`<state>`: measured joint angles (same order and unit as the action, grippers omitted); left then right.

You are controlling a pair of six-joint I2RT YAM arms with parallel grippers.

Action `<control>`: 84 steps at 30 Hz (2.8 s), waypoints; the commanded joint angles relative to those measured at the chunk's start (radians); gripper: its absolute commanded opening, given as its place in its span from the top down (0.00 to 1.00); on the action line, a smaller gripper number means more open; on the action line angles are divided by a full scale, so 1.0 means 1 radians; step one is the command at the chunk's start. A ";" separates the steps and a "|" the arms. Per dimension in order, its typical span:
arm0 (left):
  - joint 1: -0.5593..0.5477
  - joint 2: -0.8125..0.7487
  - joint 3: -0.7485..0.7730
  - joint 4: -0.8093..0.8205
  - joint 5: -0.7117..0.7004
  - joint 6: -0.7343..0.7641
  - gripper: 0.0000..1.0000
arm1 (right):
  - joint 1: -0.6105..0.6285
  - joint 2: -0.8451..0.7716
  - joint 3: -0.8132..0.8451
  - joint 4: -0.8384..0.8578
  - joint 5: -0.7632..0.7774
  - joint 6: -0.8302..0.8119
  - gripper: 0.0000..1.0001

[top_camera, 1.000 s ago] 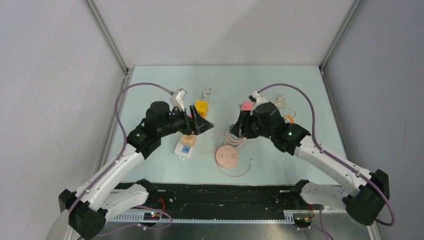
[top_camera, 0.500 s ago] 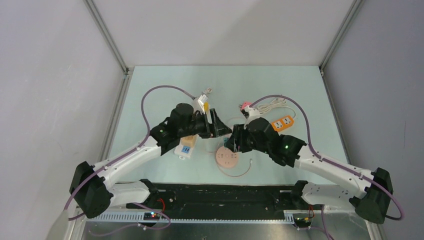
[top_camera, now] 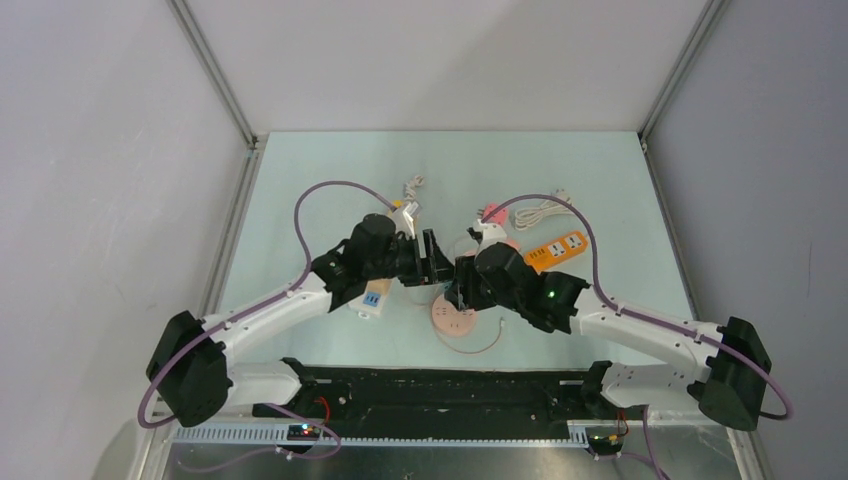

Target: Insert the plug

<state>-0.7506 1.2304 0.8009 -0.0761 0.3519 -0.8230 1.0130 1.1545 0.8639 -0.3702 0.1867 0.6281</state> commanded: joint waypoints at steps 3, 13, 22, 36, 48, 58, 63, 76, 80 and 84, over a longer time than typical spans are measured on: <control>-0.011 0.011 -0.015 -0.002 0.078 -0.005 0.32 | 0.003 0.022 0.003 0.089 0.103 0.016 0.64; -0.010 0.082 0.046 -0.091 0.192 0.126 0.34 | 0.031 0.051 0.004 0.130 0.102 -0.080 0.64; -0.013 0.104 0.050 -0.088 0.299 0.130 0.37 | 0.057 0.054 0.004 0.185 0.105 -0.195 0.63; -0.013 0.105 0.034 -0.064 0.357 0.115 0.67 | 0.081 0.087 0.002 0.277 0.131 -0.348 0.60; -0.012 0.116 0.046 -0.024 0.312 0.079 1.00 | 0.092 0.105 0.003 0.307 0.176 -0.385 0.40; 0.058 0.132 0.066 -0.026 0.178 0.111 1.00 | 0.086 0.102 0.003 0.220 0.168 -0.320 0.11; 0.109 0.104 0.039 -0.028 0.097 0.118 1.00 | 0.067 0.052 -0.009 0.065 0.217 -0.126 0.15; 0.119 0.011 -0.010 -0.094 -0.041 0.137 0.68 | 0.100 -0.245 -0.225 -0.380 0.112 0.250 0.20; 0.121 -0.037 -0.015 -0.111 -0.028 0.157 0.55 | 0.101 -0.274 -0.256 -0.353 0.057 0.172 0.13; 0.120 -0.101 -0.003 -0.134 -0.007 0.180 0.47 | 0.102 -0.182 -0.264 -0.288 0.005 0.080 0.12</control>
<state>-0.6323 1.2064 0.7868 -0.2008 0.3359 -0.6880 1.1091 0.8989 0.6113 -0.7113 0.2489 0.7872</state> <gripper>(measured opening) 0.509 0.882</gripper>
